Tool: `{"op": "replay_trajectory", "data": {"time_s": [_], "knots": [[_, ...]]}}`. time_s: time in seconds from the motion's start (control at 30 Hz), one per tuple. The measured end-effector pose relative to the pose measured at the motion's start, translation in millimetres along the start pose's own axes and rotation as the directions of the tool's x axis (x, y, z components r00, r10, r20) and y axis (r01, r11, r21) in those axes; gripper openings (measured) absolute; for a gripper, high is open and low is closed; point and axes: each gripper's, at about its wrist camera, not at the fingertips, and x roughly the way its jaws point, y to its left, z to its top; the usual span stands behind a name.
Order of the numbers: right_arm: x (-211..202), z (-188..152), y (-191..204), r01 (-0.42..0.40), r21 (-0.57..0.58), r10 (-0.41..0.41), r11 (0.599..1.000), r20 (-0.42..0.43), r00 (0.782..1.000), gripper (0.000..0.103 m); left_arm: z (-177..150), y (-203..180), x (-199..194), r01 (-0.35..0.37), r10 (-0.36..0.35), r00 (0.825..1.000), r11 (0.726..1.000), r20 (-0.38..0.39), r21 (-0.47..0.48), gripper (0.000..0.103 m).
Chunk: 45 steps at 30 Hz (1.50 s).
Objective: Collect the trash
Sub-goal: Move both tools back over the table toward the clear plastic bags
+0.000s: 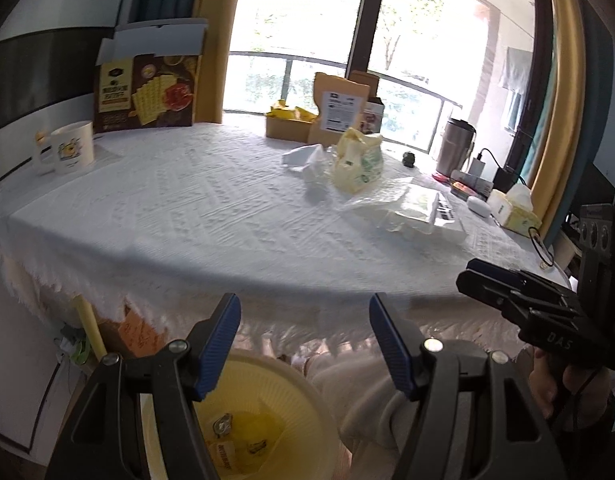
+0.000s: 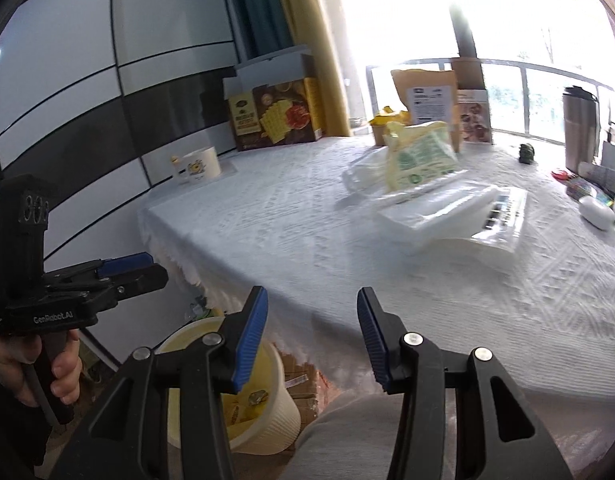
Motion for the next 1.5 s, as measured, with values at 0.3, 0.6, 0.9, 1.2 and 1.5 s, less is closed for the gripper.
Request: {"op": "replay_trajectory", "data": {"time_s": [0.3,0.6,0.9,1.2,1.5], "knots": [[-11,-5,-40,0.019,0.044,-0.02,0.999,0.019,1.0,0.044,14,-32,24,0.023,-0.022,1.0,0.998,-0.012,0.05,0.067],[-23,-2,-80,0.063,0.08,-0.067,0.995,0.046,0.997,0.044,44,-68,59,0.076,-0.077,0.997,0.991,0.003,0.109,0.067],[-27,0,-110,0.094,0.104,-0.1,0.99,0.054,0.993,0.044,79,-90,104,0.119,-0.123,0.992,0.982,0.021,0.147,0.067],[-20,4,-119,0.105,0.093,-0.111,0.99,0.066,0.992,0.045,93,-83,153,0.154,-0.152,0.988,0.984,-0.028,0.086,0.067],[-8,5,-119,0.113,0.099,-0.12,0.989,0.064,0.991,0.051,98,-76,189,0.124,-0.119,0.991,0.989,-0.067,0.076,0.067]]}}
